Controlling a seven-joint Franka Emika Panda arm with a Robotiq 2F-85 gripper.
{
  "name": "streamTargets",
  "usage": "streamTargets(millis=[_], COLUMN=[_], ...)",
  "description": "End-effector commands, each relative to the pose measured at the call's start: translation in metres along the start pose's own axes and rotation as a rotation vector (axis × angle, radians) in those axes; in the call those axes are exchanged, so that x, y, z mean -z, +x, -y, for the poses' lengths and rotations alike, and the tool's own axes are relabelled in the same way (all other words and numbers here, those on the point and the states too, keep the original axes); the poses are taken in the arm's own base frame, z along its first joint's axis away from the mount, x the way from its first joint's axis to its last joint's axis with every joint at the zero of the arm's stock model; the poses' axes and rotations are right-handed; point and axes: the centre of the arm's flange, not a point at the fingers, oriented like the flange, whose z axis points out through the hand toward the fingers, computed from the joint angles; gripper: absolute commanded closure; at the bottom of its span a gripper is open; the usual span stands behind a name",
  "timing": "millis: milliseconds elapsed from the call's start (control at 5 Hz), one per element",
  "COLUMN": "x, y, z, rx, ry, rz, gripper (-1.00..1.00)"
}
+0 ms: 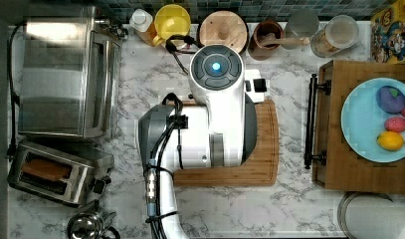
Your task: Turn on the toaster.
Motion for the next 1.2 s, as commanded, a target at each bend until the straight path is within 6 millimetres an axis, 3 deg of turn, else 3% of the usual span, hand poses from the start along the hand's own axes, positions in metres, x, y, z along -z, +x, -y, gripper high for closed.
streamTargets(millis=[200,400,600,1000,1200], x=[0.0,-0.003,-0.008,0.005,-0.008], y=[-0.001,-0.014,-0.041,-0.094,-0.118], z=[0.002,0.018,0.042,0.068,0.09], rx=[0.007,0.116,0.242,0.404,0.484], ry=[0.002,0.018,0.033,0.091,0.061], rz=[-0.003,-0.009,0.014,-0.059,-0.031], gripper=[1.0,1.0,1.0,1.0,1.0])
